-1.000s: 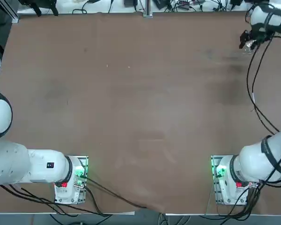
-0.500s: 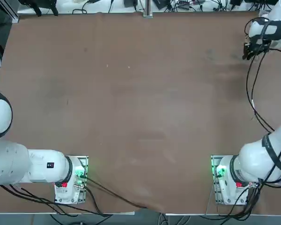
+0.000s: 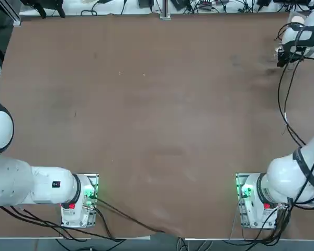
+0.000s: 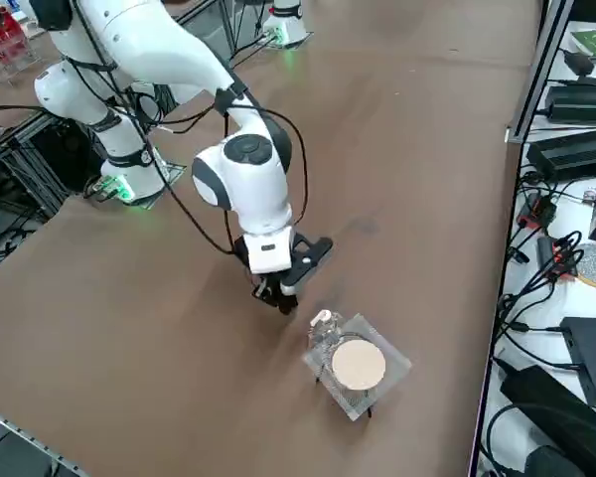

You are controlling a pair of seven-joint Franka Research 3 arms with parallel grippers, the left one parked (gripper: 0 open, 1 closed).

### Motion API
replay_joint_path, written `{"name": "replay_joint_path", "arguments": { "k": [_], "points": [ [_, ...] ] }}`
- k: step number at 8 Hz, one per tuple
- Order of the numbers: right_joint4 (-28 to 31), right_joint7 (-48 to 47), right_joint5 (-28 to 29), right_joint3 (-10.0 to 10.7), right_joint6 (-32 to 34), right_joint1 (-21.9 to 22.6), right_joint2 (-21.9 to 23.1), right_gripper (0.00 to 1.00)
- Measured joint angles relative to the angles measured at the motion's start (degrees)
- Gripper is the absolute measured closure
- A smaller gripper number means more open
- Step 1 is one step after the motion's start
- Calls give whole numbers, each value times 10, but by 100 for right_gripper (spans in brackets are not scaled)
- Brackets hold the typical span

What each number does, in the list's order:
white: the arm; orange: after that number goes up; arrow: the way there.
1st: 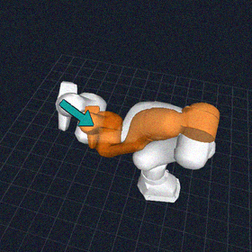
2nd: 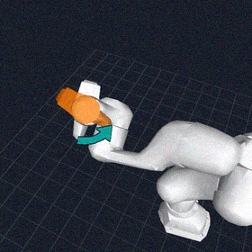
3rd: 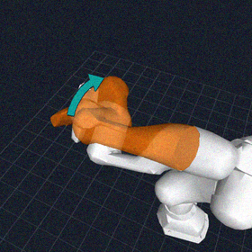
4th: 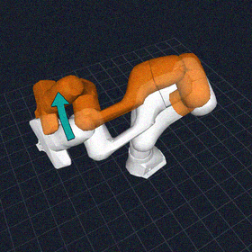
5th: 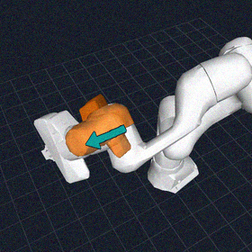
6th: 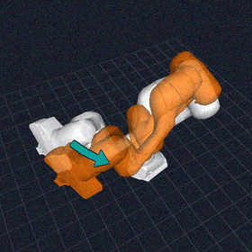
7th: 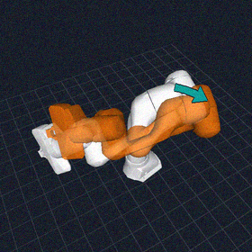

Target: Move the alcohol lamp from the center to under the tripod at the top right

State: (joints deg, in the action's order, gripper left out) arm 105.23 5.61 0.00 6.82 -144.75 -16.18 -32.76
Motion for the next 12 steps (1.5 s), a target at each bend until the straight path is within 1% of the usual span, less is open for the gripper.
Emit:
{"name": "replay_joint_path", "arguments": {
  "k": [2,3,7,10,12],
  "points": [
    [-37,-15,27,-2,0,0,-24,97],
    [-47,-34,32,-3,0,0,-34,97],
    [-52,-124,34,-8,0,1,-44,97],
    [-54,-149,34,-8,0,1,-46,97],
    [-70,-150,34,-8,-1,1,-54,97]
  ]
}}
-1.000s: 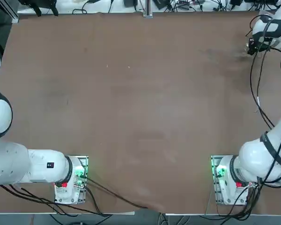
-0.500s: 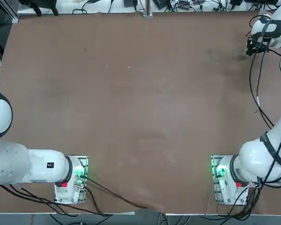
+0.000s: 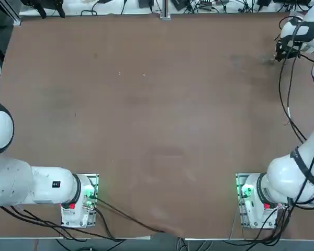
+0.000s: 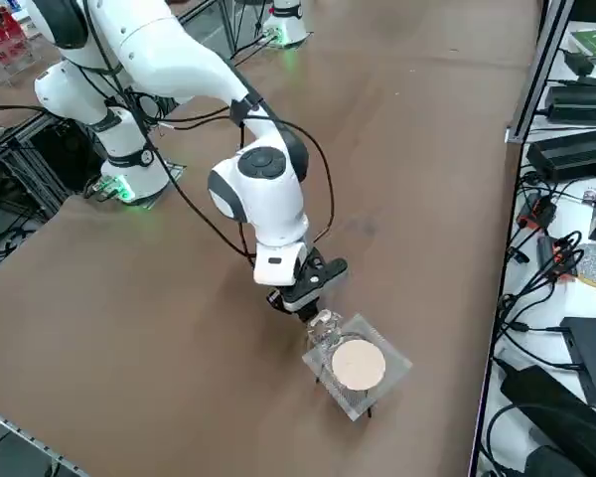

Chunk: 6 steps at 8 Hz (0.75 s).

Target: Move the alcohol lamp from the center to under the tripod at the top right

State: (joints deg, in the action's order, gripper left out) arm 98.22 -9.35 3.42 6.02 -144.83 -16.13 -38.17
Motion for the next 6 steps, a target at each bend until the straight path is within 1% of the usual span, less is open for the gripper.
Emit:
{"name": "replay_joint_path", "arguments": {
  "k": [6],
  "points": [
    [-54,-1,0,-1,0,0,-35,97]
  ]
}}
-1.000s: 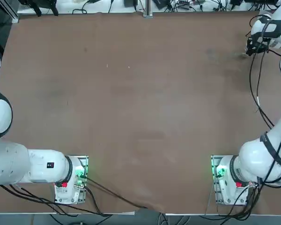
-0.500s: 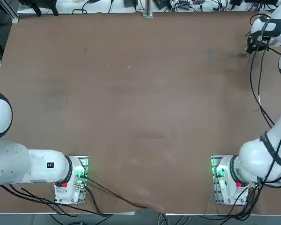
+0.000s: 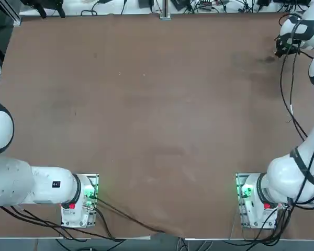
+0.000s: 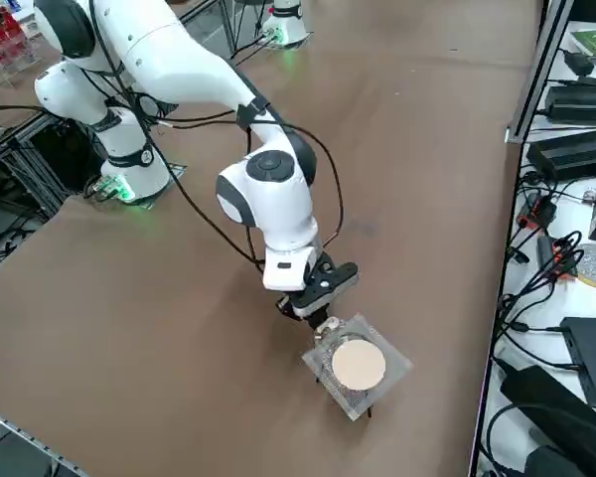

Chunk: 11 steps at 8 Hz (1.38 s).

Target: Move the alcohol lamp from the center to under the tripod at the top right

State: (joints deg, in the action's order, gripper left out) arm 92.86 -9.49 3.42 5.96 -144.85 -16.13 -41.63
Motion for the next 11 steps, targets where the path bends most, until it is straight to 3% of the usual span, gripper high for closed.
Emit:
{"name": "replay_joint_path", "arguments": {
  "k": [6,11],
  "points": [
    [-101,-23,0,2,-19,-6,-72,97],
    [-119,-24,0,3,-60,-11,-95,96]
  ]
}}
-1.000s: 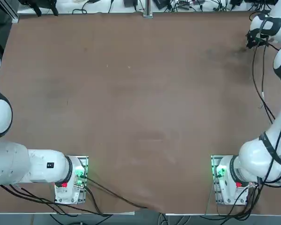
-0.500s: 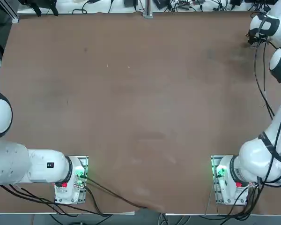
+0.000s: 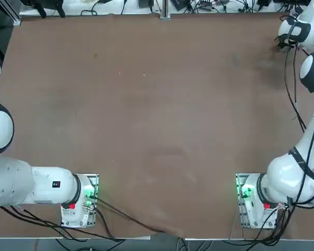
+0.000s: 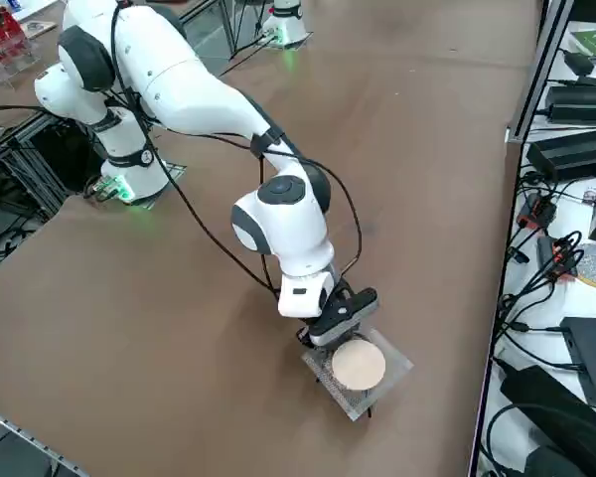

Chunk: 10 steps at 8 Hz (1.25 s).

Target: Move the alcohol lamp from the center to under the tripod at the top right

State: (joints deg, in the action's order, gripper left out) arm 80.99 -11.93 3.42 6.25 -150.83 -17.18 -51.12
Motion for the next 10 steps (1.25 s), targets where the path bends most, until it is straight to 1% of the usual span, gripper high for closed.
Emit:
{"name": "replay_joint_path", "arguments": {
  "k": [2,3,4,5,6,8,10],
  "points": [
    [-6,-5,0,-1,0,2,0,94],
    [-5,-7,0,-2,11,7,3,89],
    [-1,-9,0,-3,47,17,16,86],
    [6,-10,0,-4,105,33,41,75],
    [13,-14,0,-4,176,50,74,71],
    [22,-15,0,-5,320,83,152,39],
    [25,-15,-1,-6,414,115,231,4]
  ]
}}
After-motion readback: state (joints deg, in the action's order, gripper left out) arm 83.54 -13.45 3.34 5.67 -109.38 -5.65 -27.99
